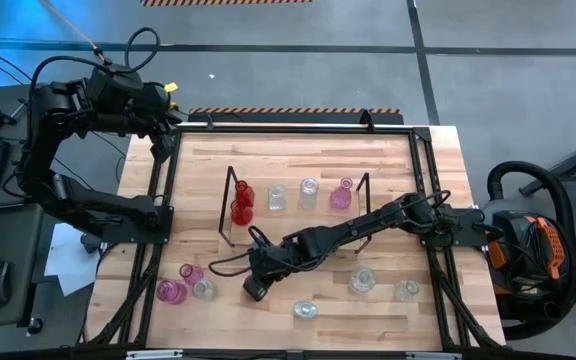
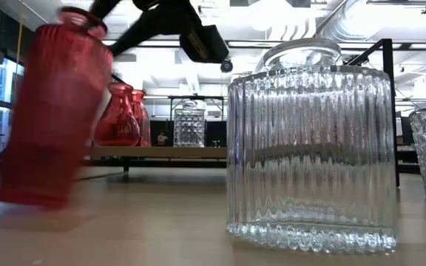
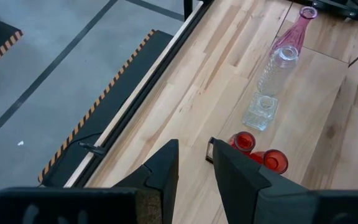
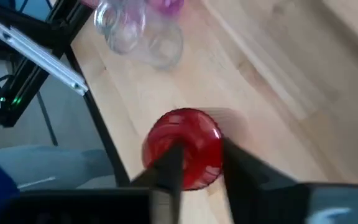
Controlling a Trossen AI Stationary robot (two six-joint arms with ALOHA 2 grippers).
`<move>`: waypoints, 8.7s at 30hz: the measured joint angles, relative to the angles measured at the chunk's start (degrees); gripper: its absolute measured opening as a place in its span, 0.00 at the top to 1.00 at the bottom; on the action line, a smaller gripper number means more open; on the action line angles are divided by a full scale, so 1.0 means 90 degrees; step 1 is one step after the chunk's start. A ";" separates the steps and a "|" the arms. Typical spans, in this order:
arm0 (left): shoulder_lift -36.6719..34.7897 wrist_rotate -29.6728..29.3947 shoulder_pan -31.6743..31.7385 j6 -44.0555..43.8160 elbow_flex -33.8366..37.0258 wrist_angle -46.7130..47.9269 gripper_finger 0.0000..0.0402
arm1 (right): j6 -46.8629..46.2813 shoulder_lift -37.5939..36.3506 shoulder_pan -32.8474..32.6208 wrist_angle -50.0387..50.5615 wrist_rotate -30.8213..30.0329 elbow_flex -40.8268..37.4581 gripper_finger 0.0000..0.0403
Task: Sort vases onto shelf
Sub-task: Put the red vase aligned with the other red vase on the shelf
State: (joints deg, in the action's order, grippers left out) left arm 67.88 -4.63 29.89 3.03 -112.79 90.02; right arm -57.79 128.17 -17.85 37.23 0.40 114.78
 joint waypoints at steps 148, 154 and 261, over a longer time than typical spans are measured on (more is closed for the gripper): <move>0.0913 0.2531 -0.6726 -0.5721 0.5916 -0.8133 0.37 | 0.3366 -0.4418 0.0132 0.5865 -0.3178 0.1613 1.00; 0.0913 0.2533 -0.6673 -0.5605 0.5916 -0.8155 0.36 | 0.3426 -0.4418 0.0132 0.5865 -0.3173 0.1613 1.00; 0.2261 0.0006 -0.6693 -0.2077 0.5146 -0.4405 0.85 | 0.3423 -0.4414 0.0132 0.5863 -0.2748 0.1608 1.00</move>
State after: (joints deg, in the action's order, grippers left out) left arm 88.23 -4.58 -30.35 -15.67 -66.48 50.37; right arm -26.98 88.44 -16.66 90.00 -24.34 129.25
